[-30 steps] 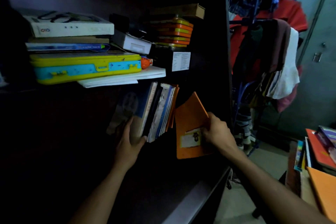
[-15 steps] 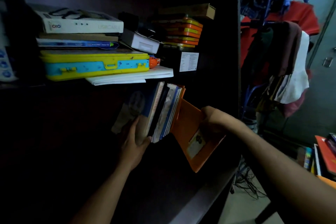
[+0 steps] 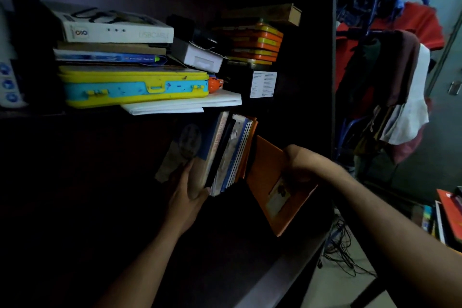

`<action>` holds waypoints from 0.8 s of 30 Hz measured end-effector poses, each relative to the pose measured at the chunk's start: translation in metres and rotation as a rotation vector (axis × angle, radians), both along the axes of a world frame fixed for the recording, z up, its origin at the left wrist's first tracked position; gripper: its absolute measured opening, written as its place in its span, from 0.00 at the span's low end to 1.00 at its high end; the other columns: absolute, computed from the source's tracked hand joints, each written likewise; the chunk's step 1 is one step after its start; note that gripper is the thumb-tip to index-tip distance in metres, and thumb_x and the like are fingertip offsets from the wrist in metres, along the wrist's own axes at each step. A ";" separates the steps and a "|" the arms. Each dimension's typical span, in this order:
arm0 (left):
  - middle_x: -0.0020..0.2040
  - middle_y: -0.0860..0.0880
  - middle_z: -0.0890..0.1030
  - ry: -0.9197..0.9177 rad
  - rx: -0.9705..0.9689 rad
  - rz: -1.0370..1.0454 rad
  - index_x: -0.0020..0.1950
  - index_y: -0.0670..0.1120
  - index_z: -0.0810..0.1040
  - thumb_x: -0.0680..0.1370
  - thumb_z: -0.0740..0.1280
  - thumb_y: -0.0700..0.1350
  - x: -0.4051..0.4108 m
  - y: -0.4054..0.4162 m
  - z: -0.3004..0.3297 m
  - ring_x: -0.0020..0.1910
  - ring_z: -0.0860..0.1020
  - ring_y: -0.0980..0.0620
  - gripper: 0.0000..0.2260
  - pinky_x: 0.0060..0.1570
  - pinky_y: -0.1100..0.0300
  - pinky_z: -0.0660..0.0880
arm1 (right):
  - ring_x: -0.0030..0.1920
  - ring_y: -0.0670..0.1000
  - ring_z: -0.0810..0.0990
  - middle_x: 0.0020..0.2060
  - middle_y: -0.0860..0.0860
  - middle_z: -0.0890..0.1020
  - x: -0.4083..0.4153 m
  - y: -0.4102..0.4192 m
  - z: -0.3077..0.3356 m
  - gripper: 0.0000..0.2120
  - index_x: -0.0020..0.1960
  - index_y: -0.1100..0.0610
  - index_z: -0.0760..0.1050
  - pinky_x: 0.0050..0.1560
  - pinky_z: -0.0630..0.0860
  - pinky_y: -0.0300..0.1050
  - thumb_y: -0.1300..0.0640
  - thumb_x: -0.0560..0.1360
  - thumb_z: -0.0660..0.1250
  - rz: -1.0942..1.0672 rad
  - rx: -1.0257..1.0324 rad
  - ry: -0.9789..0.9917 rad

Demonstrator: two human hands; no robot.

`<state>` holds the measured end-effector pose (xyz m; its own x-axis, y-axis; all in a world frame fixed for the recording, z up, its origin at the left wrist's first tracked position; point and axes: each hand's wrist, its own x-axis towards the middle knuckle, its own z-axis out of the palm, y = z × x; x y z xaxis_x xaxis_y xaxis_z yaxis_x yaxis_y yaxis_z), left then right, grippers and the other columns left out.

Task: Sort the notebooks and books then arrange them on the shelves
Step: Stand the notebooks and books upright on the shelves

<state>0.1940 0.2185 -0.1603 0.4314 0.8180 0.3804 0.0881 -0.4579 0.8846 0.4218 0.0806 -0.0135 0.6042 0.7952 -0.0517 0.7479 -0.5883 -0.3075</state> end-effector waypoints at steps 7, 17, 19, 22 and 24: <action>0.78 0.50 0.64 0.027 0.040 0.022 0.80 0.59 0.59 0.77 0.73 0.47 -0.001 0.002 -0.004 0.75 0.65 0.49 0.35 0.70 0.53 0.66 | 0.58 0.62 0.80 0.59 0.59 0.78 -0.015 -0.003 0.005 0.19 0.67 0.54 0.71 0.58 0.79 0.58 0.59 0.77 0.67 -0.064 0.253 -0.019; 0.78 0.51 0.64 0.001 0.016 -0.007 0.80 0.59 0.58 0.78 0.73 0.44 0.000 -0.001 -0.003 0.75 0.65 0.51 0.36 0.66 0.59 0.64 | 0.57 0.62 0.81 0.58 0.57 0.80 -0.033 0.005 -0.045 0.19 0.66 0.46 0.66 0.57 0.79 0.62 0.57 0.77 0.63 -0.117 0.587 0.065; 0.77 0.51 0.64 0.006 0.028 0.005 0.80 0.59 0.58 0.77 0.73 0.44 0.000 -0.001 -0.002 0.75 0.65 0.51 0.36 0.67 0.58 0.64 | 0.55 0.60 0.81 0.56 0.56 0.81 -0.033 0.010 -0.055 0.16 0.63 0.45 0.67 0.56 0.80 0.60 0.57 0.78 0.62 -0.132 0.661 0.070; 0.77 0.52 0.65 -0.013 0.018 -0.007 0.79 0.61 0.58 0.77 0.73 0.44 0.000 0.000 -0.004 0.74 0.65 0.52 0.36 0.69 0.56 0.66 | 0.49 0.55 0.83 0.50 0.51 0.82 -0.037 0.003 -0.069 0.12 0.63 0.46 0.69 0.47 0.81 0.53 0.56 0.80 0.63 -0.134 0.805 0.064; 0.77 0.53 0.65 -0.031 0.000 -0.029 0.78 0.62 0.58 0.78 0.73 0.44 0.000 0.000 -0.005 0.74 0.66 0.52 0.36 0.70 0.54 0.66 | 0.44 0.48 0.83 0.46 0.45 0.82 -0.038 -0.011 -0.080 0.13 0.64 0.46 0.70 0.40 0.80 0.45 0.57 0.82 0.63 -0.117 0.877 0.067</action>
<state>0.1937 0.2189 -0.1651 0.4432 0.8052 0.3941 0.0473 -0.4600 0.8867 0.3839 0.0693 -0.0940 0.7017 0.4987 0.5089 0.6620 -0.1920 -0.7245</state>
